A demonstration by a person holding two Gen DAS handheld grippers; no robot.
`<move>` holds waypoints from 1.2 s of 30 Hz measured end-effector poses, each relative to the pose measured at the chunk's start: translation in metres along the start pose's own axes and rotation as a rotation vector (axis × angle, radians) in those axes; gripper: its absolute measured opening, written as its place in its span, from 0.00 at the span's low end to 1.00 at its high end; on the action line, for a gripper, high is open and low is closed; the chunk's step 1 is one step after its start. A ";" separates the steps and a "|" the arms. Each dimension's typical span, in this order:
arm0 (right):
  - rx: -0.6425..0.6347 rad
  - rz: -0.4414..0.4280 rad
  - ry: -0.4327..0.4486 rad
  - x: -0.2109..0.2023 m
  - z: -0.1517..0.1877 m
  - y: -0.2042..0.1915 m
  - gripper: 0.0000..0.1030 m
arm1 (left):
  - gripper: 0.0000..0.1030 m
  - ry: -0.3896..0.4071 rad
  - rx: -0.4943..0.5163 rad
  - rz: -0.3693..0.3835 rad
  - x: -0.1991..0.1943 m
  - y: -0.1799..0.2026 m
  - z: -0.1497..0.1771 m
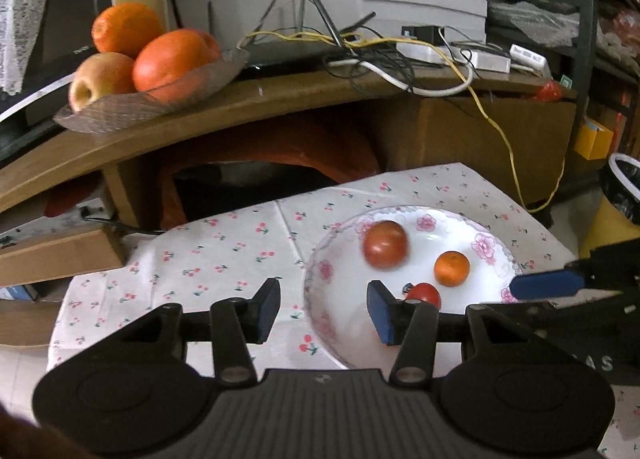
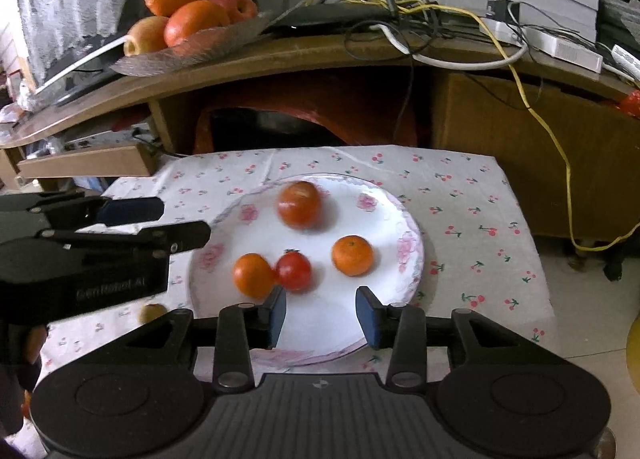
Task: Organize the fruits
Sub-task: 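Carry both tomatoes over the white bowl and open both tools to release them, then grasp a red tomato with the right tool while the left tool grasps an orange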
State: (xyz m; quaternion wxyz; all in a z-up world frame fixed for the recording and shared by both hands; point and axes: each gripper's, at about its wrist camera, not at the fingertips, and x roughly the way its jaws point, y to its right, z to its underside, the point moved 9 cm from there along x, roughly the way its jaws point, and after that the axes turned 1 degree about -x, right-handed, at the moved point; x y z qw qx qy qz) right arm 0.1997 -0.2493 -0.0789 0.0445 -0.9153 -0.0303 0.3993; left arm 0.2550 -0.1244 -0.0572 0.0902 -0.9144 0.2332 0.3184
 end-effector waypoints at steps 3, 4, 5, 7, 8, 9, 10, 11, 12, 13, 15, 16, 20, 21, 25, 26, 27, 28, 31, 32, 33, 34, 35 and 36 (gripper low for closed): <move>-0.021 -0.048 -0.006 -0.009 0.006 -0.014 0.42 | 0.52 0.005 -0.008 -0.008 -0.012 -0.010 0.002; -0.033 -0.069 -0.013 -0.011 0.010 -0.020 0.43 | 0.52 0.002 -0.009 -0.010 -0.015 -0.013 0.005; -0.043 -0.086 -0.017 -0.013 0.014 -0.025 0.43 | 0.52 0.000 -0.009 -0.013 -0.018 -0.016 0.007; -0.068 -0.127 -0.034 -0.016 0.023 -0.037 0.44 | 0.52 -0.010 -0.012 -0.018 -0.023 -0.022 0.014; -0.086 -0.147 -0.044 -0.017 0.029 -0.044 0.44 | 0.52 -0.017 -0.012 -0.020 -0.025 -0.025 0.018; -0.103 -0.160 -0.052 -0.017 0.032 -0.050 0.45 | 0.52 -0.024 -0.012 -0.022 -0.028 -0.027 0.022; -0.124 -0.174 -0.060 -0.016 0.036 -0.057 0.46 | 0.52 -0.030 -0.012 -0.023 -0.030 -0.029 0.026; -0.140 -0.185 -0.068 -0.015 0.039 -0.061 0.47 | 0.52 -0.037 -0.013 -0.020 -0.032 -0.031 0.030; -0.157 -0.194 -0.076 -0.013 0.042 -0.067 0.48 | 0.52 -0.042 -0.011 -0.014 -0.034 -0.033 0.034; -0.173 -0.201 -0.082 -0.011 0.044 -0.072 0.49 | 0.52 -0.047 -0.004 -0.008 -0.036 -0.034 0.038; -0.196 -0.214 -0.094 -0.007 0.046 -0.077 0.50 | 0.52 -0.055 0.007 0.003 -0.039 -0.036 0.045; -0.205 -0.221 -0.102 -0.004 0.047 -0.081 0.50 | 0.52 -0.061 0.009 0.011 -0.041 -0.038 0.050; -0.244 -0.237 -0.125 0.005 0.053 -0.093 0.50 | 0.52 -0.083 0.015 0.043 -0.043 -0.041 0.062; -0.255 -0.240 -0.129 0.008 0.054 -0.096 0.50 | 0.52 -0.088 0.016 0.048 -0.044 -0.042 0.064; -0.289 -0.236 -0.152 0.021 0.058 -0.106 0.45 | 0.52 -0.085 0.007 0.059 -0.051 -0.052 0.066; -0.294 -0.226 -0.161 0.023 0.059 -0.104 0.43 | 0.52 -0.080 0.000 0.059 -0.053 -0.056 0.065; -0.298 -0.216 -0.161 0.024 0.060 -0.104 0.39 | 0.52 -0.079 -0.007 0.060 -0.055 -0.060 0.065; -0.306 -0.205 -0.158 0.024 0.060 -0.104 0.33 | 0.52 -0.079 -0.016 0.060 -0.058 -0.064 0.065; -0.287 -0.195 -0.164 0.024 0.057 -0.100 0.31 | 0.52 -0.102 -0.038 0.049 -0.068 -0.072 0.073; -0.282 -0.193 -0.165 0.024 0.057 -0.099 0.31 | 0.52 -0.109 -0.041 0.042 -0.074 -0.074 0.077; -0.281 -0.189 -0.166 0.023 0.057 -0.098 0.31 | 0.52 -0.116 -0.039 0.034 -0.081 -0.074 0.081; -0.283 -0.185 -0.166 0.022 0.058 -0.098 0.31 | 0.52 -0.125 -0.037 0.021 -0.089 -0.075 0.087; -0.283 -0.185 -0.166 0.021 0.059 -0.097 0.31 | 0.52 -0.135 -0.040 0.009 -0.097 -0.075 0.093; -0.282 -0.186 -0.167 0.018 0.060 -0.097 0.31 | 0.52 -0.144 -0.047 0.003 -0.104 -0.076 0.100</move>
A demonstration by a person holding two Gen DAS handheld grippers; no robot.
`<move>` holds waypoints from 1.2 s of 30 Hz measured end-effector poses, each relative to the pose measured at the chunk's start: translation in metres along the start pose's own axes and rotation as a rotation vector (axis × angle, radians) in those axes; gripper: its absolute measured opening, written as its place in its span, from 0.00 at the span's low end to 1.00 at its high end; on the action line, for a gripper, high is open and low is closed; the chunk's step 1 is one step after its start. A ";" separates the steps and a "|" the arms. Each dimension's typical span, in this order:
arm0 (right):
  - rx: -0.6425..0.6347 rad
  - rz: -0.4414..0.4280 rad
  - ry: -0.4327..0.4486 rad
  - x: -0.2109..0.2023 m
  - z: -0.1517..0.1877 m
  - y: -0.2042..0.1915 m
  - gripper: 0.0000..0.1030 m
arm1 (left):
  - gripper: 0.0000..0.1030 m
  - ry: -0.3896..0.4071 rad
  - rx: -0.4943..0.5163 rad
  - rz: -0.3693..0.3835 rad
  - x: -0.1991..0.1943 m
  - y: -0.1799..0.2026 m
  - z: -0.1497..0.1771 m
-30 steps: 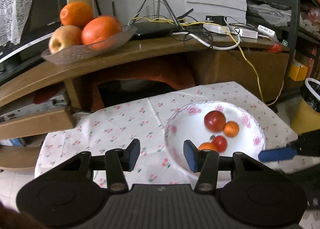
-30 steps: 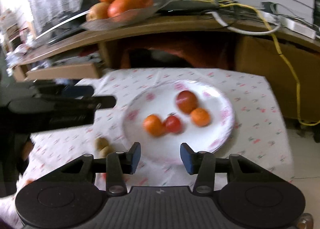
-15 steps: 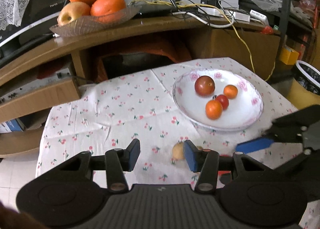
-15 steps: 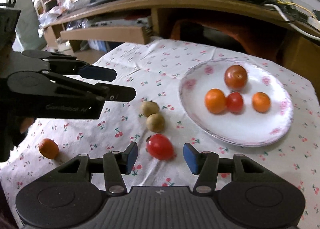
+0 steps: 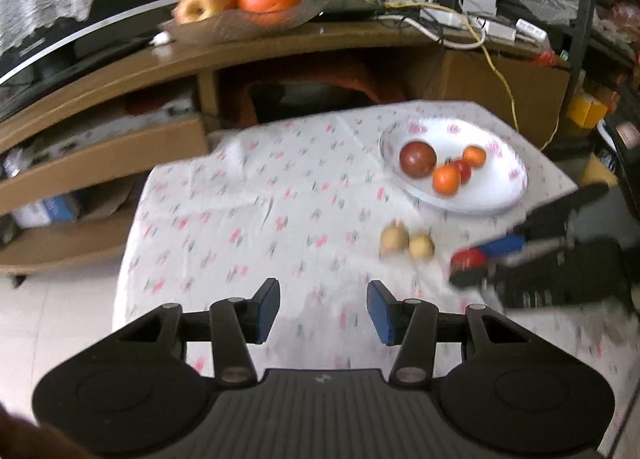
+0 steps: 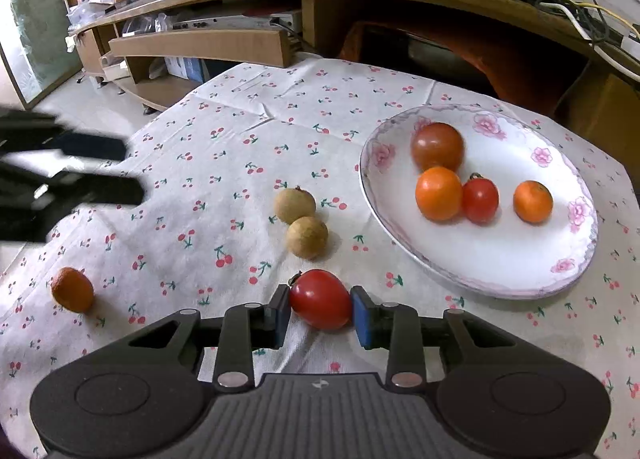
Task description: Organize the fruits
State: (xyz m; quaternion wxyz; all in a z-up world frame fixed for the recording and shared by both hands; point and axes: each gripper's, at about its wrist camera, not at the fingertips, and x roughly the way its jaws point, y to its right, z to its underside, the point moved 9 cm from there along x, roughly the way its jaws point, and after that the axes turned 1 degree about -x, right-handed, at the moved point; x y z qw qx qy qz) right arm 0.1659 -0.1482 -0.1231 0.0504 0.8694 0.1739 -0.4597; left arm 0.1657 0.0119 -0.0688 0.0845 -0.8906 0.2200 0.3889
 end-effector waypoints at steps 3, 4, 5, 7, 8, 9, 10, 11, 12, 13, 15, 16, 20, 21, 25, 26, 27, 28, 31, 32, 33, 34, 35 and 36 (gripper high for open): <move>-0.003 -0.006 0.008 -0.007 0.005 -0.003 0.31 | 0.52 -0.036 -0.033 -0.012 -0.017 -0.002 0.027; -0.002 -0.012 0.009 -0.009 0.006 -0.004 0.31 | 0.52 -0.046 -0.034 -0.016 -0.020 -0.001 0.035; -0.003 -0.018 0.010 -0.012 0.008 -0.006 0.31 | 0.52 -0.057 -0.033 -0.023 -0.021 0.000 0.044; -0.010 -0.020 0.010 -0.014 0.011 -0.010 0.31 | 0.52 -0.075 -0.031 -0.032 -0.020 0.003 0.057; -0.015 -0.018 0.009 -0.013 0.012 -0.012 0.31 | 0.52 -0.086 -0.025 -0.035 -0.017 0.004 0.061; -0.019 -0.017 0.007 -0.013 0.013 -0.013 0.31 | 0.52 -0.094 -0.014 -0.040 -0.014 0.005 0.064; -0.022 -0.015 0.006 -0.014 0.014 -0.015 0.31 | 0.52 -0.101 -0.005 -0.049 -0.011 0.006 0.067; -0.022 -0.013 0.006 -0.015 0.015 -0.016 0.31 | 0.52 -0.108 0.002 -0.052 -0.007 0.008 0.069; -0.024 -0.011 0.006 -0.016 0.015 -0.017 0.31 | 0.49 -0.114 0.008 -0.055 -0.004 0.009 0.070; -0.024 -0.007 0.007 -0.018 0.016 -0.017 0.31 | 0.45 -0.123 0.016 -0.064 -0.002 0.010 0.072; -0.018 -0.003 0.010 -0.021 0.018 -0.015 0.31 | 0.38 -0.135 0.025 -0.076 0.000 0.012 0.075; -0.017 0.000 0.010 -0.022 0.019 -0.014 0.31 | 0.38 -0.133 0.033 -0.081 0.000 0.014 0.075; -0.009 0.022 0.013 -0.032 0.027 -0.007 0.31 | 0.38 -0.109 0.039 -0.051 -0.004 0.027 0.069; -0.005 0.029 0.013 -0.035 0.030 -0.004 0.31 | 0.37 -0.100 0.051 -0.047 -0.004 0.033 0.065; 0.019 0.069 -0.004 -0.045 0.047 0.008 0.31 | 0.37 -0.062 0.065 0.000 0.004 0.059 0.040; 0.022 0.077 -0.008 -0.048 0.051 0.011 0.31 | 0.38 -0.056 0.072 0.009 0.007 0.066 0.035; 0.022 0.087 -0.008 -0.050 0.055 0.013 0.31 | 0.38 -0.054 0.077 0.021 0.010 0.073 0.031; 0.023 0.096 -0.011 -0.051 0.057 0.015 0.31 | 0.38 -0.056 0.080 0.030 0.015 0.080 0.029; 0.021 0.106 -0.005 -0.051 0.064 0.018 0.32 | 0.38 -0.052 0.126 0.034 0.026 0.098 0.028; 0.018 0.105 0.002 -0.052 0.065 0.018 0.32 | 0.38 -0.060 0.141 0.030 0.030 0.102 0.030; 0.009 0.105 0.006 -0.052 0.066 0.017 0.32 | 0.38 -0.069 0.151 0.033 0.033 0.105 0.032; 0.005 0.106 0.009 -0.052 0.067 0.018 0.32 | 0.38 -0.076 0.159 0.037 0.034 0.108 0.036; 0.007 0.103 0.013 -0.052 0.068 0.018 0.33 | 0.38 -0.081 0.167 0.038 0.035 0.110 0.039; 0.006 0.098 0.015 -0.052 0.068 0.018 0.33 | 0.38 -0.082 0.177 0.034 0.035 0.110 0.041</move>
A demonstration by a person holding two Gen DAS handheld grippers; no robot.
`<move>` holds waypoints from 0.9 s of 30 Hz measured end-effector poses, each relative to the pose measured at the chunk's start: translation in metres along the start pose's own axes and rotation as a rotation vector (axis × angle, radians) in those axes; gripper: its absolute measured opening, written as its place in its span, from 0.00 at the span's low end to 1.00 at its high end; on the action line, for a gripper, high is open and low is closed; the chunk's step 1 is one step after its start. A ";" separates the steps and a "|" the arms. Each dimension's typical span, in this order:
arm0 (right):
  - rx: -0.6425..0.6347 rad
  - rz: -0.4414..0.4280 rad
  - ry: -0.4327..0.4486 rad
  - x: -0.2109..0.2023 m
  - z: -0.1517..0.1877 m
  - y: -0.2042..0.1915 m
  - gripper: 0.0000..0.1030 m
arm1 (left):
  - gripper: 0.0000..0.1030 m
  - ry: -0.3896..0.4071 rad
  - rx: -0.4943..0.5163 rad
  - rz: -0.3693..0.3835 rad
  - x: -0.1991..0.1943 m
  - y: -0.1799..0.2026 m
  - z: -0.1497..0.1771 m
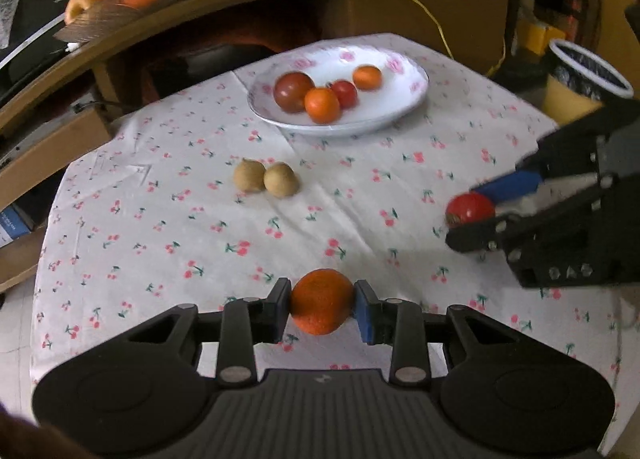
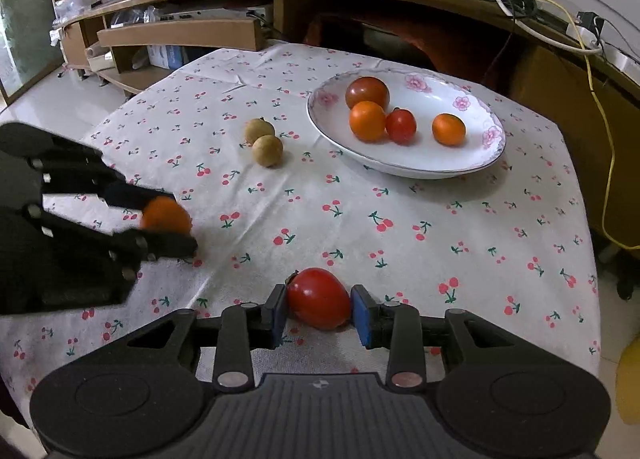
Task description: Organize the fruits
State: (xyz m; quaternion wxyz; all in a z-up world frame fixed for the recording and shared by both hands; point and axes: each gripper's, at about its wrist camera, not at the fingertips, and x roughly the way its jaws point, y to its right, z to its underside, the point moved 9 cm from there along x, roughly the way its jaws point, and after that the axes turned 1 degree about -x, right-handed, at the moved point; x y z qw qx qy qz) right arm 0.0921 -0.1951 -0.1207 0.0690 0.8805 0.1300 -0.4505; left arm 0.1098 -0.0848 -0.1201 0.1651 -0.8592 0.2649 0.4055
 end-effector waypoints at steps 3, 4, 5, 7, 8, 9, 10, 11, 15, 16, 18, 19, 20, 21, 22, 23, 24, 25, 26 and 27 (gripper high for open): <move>0.002 0.004 0.004 -0.001 -0.001 0.002 0.45 | 0.43 -0.009 0.006 0.009 -0.002 0.002 0.001; 0.004 0.001 -0.004 -0.002 -0.001 0.002 0.51 | 0.44 -0.021 0.002 0.015 -0.002 0.002 0.002; 0.007 -0.004 -0.007 -0.002 0.000 0.002 0.51 | 0.47 -0.024 0.011 0.025 -0.003 0.003 0.003; 0.008 -0.004 0.003 -0.004 -0.002 0.002 0.51 | 0.50 -0.006 0.027 0.035 -0.003 0.005 0.004; 0.009 -0.006 0.001 -0.004 -0.003 0.002 0.51 | 0.51 0.001 0.022 0.039 -0.003 0.005 0.004; 0.014 -0.008 0.000 -0.003 -0.002 0.003 0.51 | 0.51 0.004 0.021 0.046 -0.002 0.005 0.004; 0.018 -0.011 -0.001 -0.002 -0.001 0.003 0.51 | 0.51 0.006 0.019 0.054 -0.002 0.004 0.004; 0.017 -0.014 -0.007 -0.001 0.001 0.003 0.51 | 0.51 0.006 0.011 0.060 -0.002 0.003 0.005; 0.026 -0.011 -0.003 -0.002 0.002 0.005 0.43 | 0.43 -0.008 -0.008 0.065 -0.003 0.001 0.006; 0.029 -0.004 -0.002 -0.002 0.002 0.006 0.37 | 0.39 -0.010 -0.003 0.056 -0.004 0.001 0.006; 0.032 -0.001 -0.003 -0.004 0.003 0.007 0.31 | 0.37 -0.013 0.002 0.048 -0.005 0.002 0.005; 0.037 0.001 -0.005 -0.005 0.003 0.007 0.31 | 0.37 -0.015 0.002 0.049 -0.004 0.002 0.004; 0.037 0.008 -0.008 -0.006 0.004 0.007 0.30 | 0.37 -0.016 0.003 0.047 -0.004 0.003 0.003; 0.035 0.015 -0.012 -0.006 0.004 0.006 0.30 | 0.36 -0.014 0.002 0.045 -0.005 0.003 0.002; 0.039 0.021 -0.016 -0.007 0.004 0.006 0.30 | 0.36 -0.010 -0.004 0.045 -0.006 0.004 0.000; 0.047 0.024 -0.018 -0.009 0.003 0.006 0.30 | 0.36 -0.008 -0.012 0.045 -0.007 0.004 -0.004; 0.052 0.022 -0.019 -0.010 0.000 0.007 0.30 | 0.36 -0.007 -0.020 0.046 -0.009 0.004 -0.010; 0.056 0.024 -0.015 -0.012 -0.004 0.007 0.30 | 0.36 0.001 -0.022 0.049 -0.011 0.006 -0.016; 0.061 0.028 -0.010 -0.014 -0.008 0.008 0.30 | 0.36 0.022 -0.021 0.053 -0.014 0.007 -0.025; 0.071 0.028 0.000 -0.016 -0.014 0.009 0.30 | 0.36 0.045 -0.022 0.054 -0.017 0.007 -0.034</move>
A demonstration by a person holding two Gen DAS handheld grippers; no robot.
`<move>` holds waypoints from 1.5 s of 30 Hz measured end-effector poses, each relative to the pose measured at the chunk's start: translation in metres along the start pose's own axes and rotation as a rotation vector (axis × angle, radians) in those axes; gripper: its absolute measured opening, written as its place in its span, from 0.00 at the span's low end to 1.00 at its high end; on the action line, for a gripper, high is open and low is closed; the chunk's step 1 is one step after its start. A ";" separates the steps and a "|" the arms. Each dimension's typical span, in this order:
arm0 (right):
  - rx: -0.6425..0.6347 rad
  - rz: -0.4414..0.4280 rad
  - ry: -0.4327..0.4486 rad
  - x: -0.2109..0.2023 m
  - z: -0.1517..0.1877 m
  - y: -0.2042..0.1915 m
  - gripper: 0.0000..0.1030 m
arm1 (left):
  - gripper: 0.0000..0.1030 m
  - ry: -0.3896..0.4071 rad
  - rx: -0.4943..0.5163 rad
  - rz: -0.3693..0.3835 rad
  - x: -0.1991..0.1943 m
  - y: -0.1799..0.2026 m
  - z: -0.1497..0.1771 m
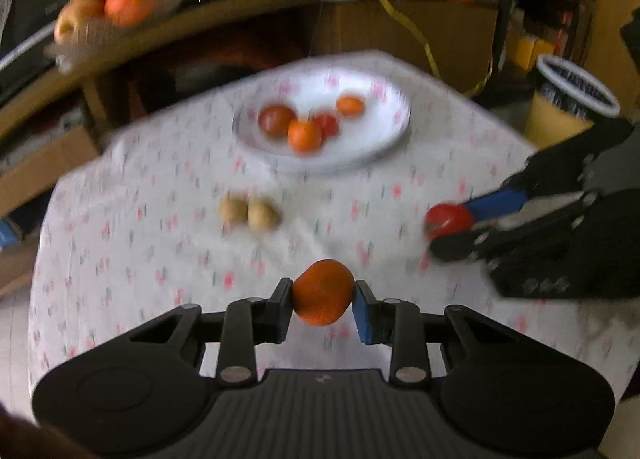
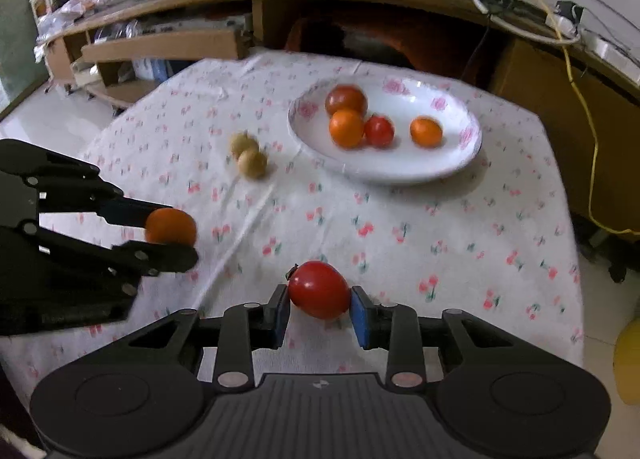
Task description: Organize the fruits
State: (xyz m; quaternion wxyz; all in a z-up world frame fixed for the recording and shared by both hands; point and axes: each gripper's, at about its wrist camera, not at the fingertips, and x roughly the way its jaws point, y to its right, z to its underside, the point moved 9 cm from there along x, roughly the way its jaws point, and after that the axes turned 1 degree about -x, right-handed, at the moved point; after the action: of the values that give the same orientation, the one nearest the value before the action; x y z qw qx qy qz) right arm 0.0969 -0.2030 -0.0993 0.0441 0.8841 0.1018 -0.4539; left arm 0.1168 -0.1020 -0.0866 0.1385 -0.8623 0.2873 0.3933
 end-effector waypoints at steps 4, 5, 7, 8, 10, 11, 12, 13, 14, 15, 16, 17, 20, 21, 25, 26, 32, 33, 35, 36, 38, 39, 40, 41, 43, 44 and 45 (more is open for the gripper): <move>0.055 -0.003 0.049 -0.008 -0.028 0.007 0.30 | 0.36 0.047 -0.043 0.014 0.006 -0.006 -0.029; 0.064 -0.005 0.059 -0.009 -0.034 0.008 0.30 | 0.36 0.057 -0.040 0.007 0.007 -0.008 -0.036; 0.084 -0.003 0.078 -0.008 -0.046 0.013 0.30 | 0.36 0.070 -0.050 0.000 0.012 -0.012 -0.047; 0.092 0.003 0.084 -0.007 -0.051 0.016 0.30 | 0.36 0.074 -0.054 -0.002 0.015 -0.015 -0.053; 0.104 0.012 0.090 -0.002 -0.059 0.023 0.30 | 0.36 0.081 -0.052 -0.016 0.022 -0.019 -0.064; 0.107 0.016 0.092 0.000 -0.063 0.026 0.30 | 0.36 0.081 -0.051 -0.022 0.027 -0.021 -0.068; 0.111 0.023 0.092 0.004 -0.066 0.030 0.30 | 0.36 0.080 -0.050 -0.027 0.032 -0.022 -0.072; 0.117 0.028 0.089 0.008 -0.069 0.034 0.30 | 0.36 0.078 -0.049 -0.033 0.036 -0.023 -0.075; 0.120 0.030 0.086 0.012 -0.072 0.038 0.30 | 0.36 0.076 -0.049 -0.038 0.041 -0.024 -0.078; 0.121 0.033 0.084 0.016 -0.074 0.041 0.30 | 0.36 0.075 -0.048 -0.043 0.046 -0.025 -0.081; 0.121 0.038 0.083 0.020 -0.076 0.044 0.30 | 0.36 0.071 -0.048 -0.048 0.051 -0.026 -0.083; 0.122 0.040 0.080 0.023 -0.078 0.047 0.30 | 0.36 0.069 -0.048 -0.052 0.055 -0.026 -0.086; 0.134 0.045 0.079 0.030 -0.083 0.057 0.30 | 0.36 0.061 -0.044 -0.051 0.064 -0.025 -0.092; 0.139 0.045 0.077 0.032 -0.083 0.060 0.30 | 0.36 0.060 -0.042 -0.050 0.066 -0.025 -0.093; 0.144 0.045 0.058 0.039 -0.080 0.067 0.30 | 0.36 0.045 -0.029 -0.052 0.077 -0.022 -0.094; 0.142 0.047 0.053 0.041 -0.079 0.068 0.30 | 0.36 0.039 -0.026 -0.053 0.080 -0.021 -0.094; 0.124 0.037 0.034 0.053 -0.080 0.068 0.30 | 0.36 0.019 -0.025 -0.060 0.091 -0.026 -0.090; 0.115 0.037 0.033 0.055 -0.079 0.067 0.30 | 0.36 0.022 -0.023 -0.062 0.093 -0.027 -0.091; 0.109 0.044 0.032 0.059 -0.080 0.068 0.30 | 0.36 0.025 -0.024 -0.066 0.095 -0.028 -0.093; 0.114 0.043 0.031 0.060 -0.081 0.070 0.30 | 0.36 0.023 -0.030 -0.062 0.097 -0.029 -0.095; 0.118 0.049 0.031 0.063 -0.082 0.073 0.30 | 0.36 0.036 -0.035 -0.060 0.100 -0.030 -0.098; 0.113 0.058 0.033 0.064 -0.083 0.074 0.31 | 0.36 0.042 -0.028 -0.061 0.101 -0.029 -0.101; 0.107 0.064 0.033 0.066 -0.084 0.075 0.31 | 0.36 0.041 -0.025 -0.062 0.102 -0.029 -0.102; 0.108 0.066 0.034 0.068 -0.085 0.076 0.31 | 0.36 0.035 -0.029 -0.061 0.104 -0.030 -0.103; 0.116 0.064 0.034 0.070 -0.086 0.078 0.32 | 0.36 0.034 -0.042 -0.061 0.106 -0.033 -0.104; 0.117 0.061 0.033 0.071 -0.086 0.078 0.33 | 0.36 0.031 -0.042 -0.065 0.106 -0.033 -0.104; 0.118 0.059 0.033 0.072 -0.087 0.078 0.33 | 0.36 0.031 -0.041 -0.069 0.106 -0.033 -0.105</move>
State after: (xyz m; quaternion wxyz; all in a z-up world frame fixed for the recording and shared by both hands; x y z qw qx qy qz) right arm 0.2238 -0.2544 -0.1080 0.0037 0.8952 0.0494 -0.4430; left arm 0.2556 -0.1650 -0.0984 0.1298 -0.8804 0.2515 0.3804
